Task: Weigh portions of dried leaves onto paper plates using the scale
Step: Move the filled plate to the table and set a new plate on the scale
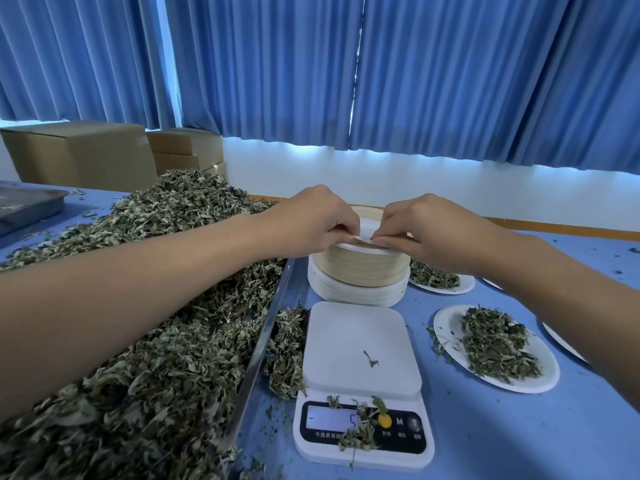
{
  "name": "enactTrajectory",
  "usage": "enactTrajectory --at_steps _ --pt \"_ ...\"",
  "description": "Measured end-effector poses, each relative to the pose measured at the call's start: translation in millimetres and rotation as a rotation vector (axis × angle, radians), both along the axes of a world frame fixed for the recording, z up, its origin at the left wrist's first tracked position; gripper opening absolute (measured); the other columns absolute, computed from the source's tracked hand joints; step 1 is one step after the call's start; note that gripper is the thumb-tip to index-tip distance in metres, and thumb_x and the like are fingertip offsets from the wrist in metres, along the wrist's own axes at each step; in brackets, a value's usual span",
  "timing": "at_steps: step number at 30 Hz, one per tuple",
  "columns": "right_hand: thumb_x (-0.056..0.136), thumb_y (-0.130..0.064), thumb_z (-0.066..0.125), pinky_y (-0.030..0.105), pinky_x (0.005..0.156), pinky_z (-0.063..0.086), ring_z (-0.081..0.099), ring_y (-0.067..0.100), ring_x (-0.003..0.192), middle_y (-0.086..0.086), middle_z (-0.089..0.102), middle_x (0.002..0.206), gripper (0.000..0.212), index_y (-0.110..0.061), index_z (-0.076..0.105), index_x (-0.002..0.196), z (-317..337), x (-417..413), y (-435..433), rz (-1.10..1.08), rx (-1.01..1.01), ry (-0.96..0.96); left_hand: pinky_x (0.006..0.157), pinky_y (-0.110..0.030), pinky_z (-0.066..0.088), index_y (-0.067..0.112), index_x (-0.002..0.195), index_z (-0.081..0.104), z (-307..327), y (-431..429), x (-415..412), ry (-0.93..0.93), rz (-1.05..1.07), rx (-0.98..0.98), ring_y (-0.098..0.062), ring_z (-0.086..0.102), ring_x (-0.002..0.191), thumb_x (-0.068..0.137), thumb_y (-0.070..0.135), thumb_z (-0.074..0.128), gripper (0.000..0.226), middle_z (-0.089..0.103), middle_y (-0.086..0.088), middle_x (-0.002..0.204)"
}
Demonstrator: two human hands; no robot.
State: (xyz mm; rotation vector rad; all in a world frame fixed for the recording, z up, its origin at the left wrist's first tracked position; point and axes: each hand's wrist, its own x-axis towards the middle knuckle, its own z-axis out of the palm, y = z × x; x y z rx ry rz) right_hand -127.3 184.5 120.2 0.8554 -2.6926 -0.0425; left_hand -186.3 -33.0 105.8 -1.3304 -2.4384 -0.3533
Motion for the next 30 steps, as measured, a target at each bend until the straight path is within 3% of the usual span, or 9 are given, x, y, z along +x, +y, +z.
enactTrajectory --at_steps 6,11,16,21,24,26,30 --pt "0.108 -0.039 0.027 0.04 0.074 0.052 0.061 0.025 0.085 -0.003 0.056 0.103 0.043 -0.02 0.066 0.11 -0.4 10.1 -9.4 -0.068 0.32 0.181 0.09 -0.038 0.051 0.017 0.105 0.076 4.8 -0.5 0.0 -0.05 0.019 -0.016 -0.011 0.064 0.097 0.095 0.022 0.067 0.014 0.074 0.008 0.103" --pt "0.105 -0.026 0.04 0.043 0.066 0.048 0.057 0.031 0.08 0.002 0.051 0.099 0.026 -0.014 0.062 0.106 1.4 10.4 -12.8 -0.16 0.252 0.285 0.086 -0.043 0.051 0.022 0.116 0.068 -2.6 1.0 9.1 -0.014 0.003 0.041 -0.015 0.061 0.098 0.097 0.049 0.051 0.037 0.066 0.011 0.108" --pt "0.105 -0.02 0.038 0.042 0.066 0.05 0.057 0.03 0.081 0.003 0.051 0.109 0.025 -0.013 0.059 0.114 1.1 7.0 -13.9 -0.217 0.199 0.357 0.089 -0.042 0.048 0.02 0.116 0.071 -0.6 4.1 2.5 0.14 0.095 0.115 -0.018 0.06 0.108 0.103 0.031 0.053 0.025 0.069 0.007 0.114" --pt "0.101 -0.005 0.049 0.046 0.058 0.05 0.057 0.035 0.078 0.011 0.059 0.103 0.019 -0.003 0.067 0.106 1.6 15.4 -11.4 -0.167 0.089 0.485 0.086 -0.044 0.046 0.014 0.106 0.075 9.1 1.1 9.4 0.365 0.103 0.215 -0.026 0.065 0.1 0.102 0.021 0.055 0.021 0.073 0.002 0.105" --pt "0.088 0.008 0.062 0.043 0.047 0.048 0.055 0.037 0.065 0.013 0.063 0.091 0.012 0.0 0.07 0.093 -3.2 34.2 -10.6 -0.12 0.033 0.574 0.078 -0.043 0.048 0.009 0.097 0.077 11.2 -5.1 28.3 0.522 0.04 0.259 -0.029 0.069 0.089 0.098 0.015 0.062 0.017 0.076 -0.001 0.099" --pt "0.079 0.015 0.068 0.041 0.042 0.046 0.054 0.037 0.059 0.015 0.065 0.087 0.019 0.002 0.072 0.092 -10.5 52.0 -9.0 -0.071 -0.016 0.641 0.071 -0.042 0.052 0.007 0.091 0.078 8.9 -10.0 47.0 0.64 -0.038 0.272 -0.028 0.07 0.079 0.094 0.009 0.068 0.011 0.077 -0.002 0.094" --pt "0.09 0.011 0.061 0.042 0.044 0.047 0.06 0.037 0.059 0.02 0.067 0.084 0.017 0.007 0.073 0.101 -36.8 95.4 -9.0 0.089 -0.081 0.729 0.064 -0.04 0.053 0.006 0.086 0.078 -7.2 -23.0 86.8 0.733 -0.169 0.264 -0.026 0.071 0.075 0.085 -0.002 0.071 0.011 0.077 -0.003 0.092"
